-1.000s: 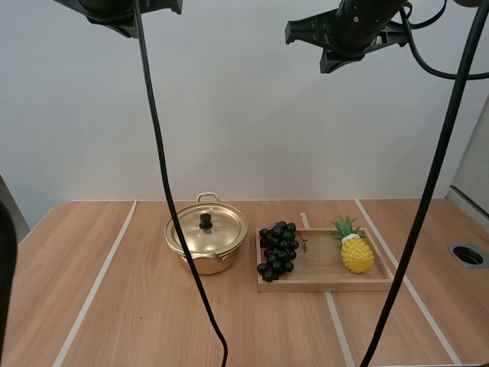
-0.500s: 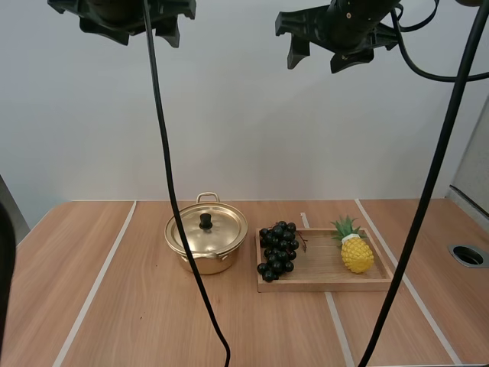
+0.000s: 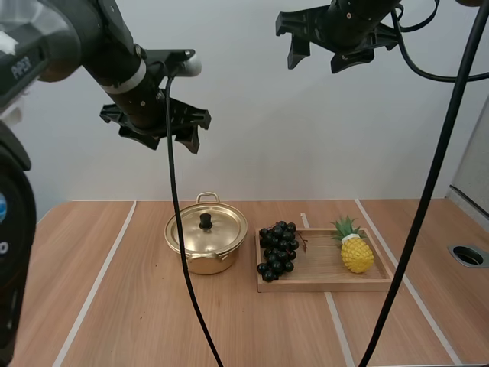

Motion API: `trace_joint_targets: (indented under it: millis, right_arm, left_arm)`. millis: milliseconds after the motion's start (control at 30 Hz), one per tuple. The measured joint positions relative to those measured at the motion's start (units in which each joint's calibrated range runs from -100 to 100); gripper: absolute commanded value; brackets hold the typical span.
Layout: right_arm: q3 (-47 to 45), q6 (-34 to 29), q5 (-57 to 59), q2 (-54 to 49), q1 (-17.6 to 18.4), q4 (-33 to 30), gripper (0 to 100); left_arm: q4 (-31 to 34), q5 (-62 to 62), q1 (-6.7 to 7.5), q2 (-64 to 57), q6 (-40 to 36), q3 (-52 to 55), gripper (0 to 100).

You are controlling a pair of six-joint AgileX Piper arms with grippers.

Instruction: Open the pot, put the grape inside, and close it

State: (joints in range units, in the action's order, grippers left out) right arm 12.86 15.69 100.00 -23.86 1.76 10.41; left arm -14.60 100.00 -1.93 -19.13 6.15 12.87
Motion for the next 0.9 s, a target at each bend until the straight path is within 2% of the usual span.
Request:
trace_joint_targets:
  millis: [233, 600, 900]
  right_arm:
    - [-0.8, 0.3, 0.0, 0.0, 0.0, 0.0, 100]
    - [-10.0, 2.3, 0.0, -0.1, 0.0, -0.6, 100]
    - [-10.1, 2.7, 0.0, -0.7, 0.0, -1.7, 100]
  left_arm:
    - [-0.6, -1.2, 0.0, 1.2, 0.6, 4.4, 100]
    - [-1.4, -6.1, 0.0, 1.6, 3.1, 5.1, 100]
    - [-3.7, -5.3, 0.0, 7.5, 4.3, 7.9, 100]
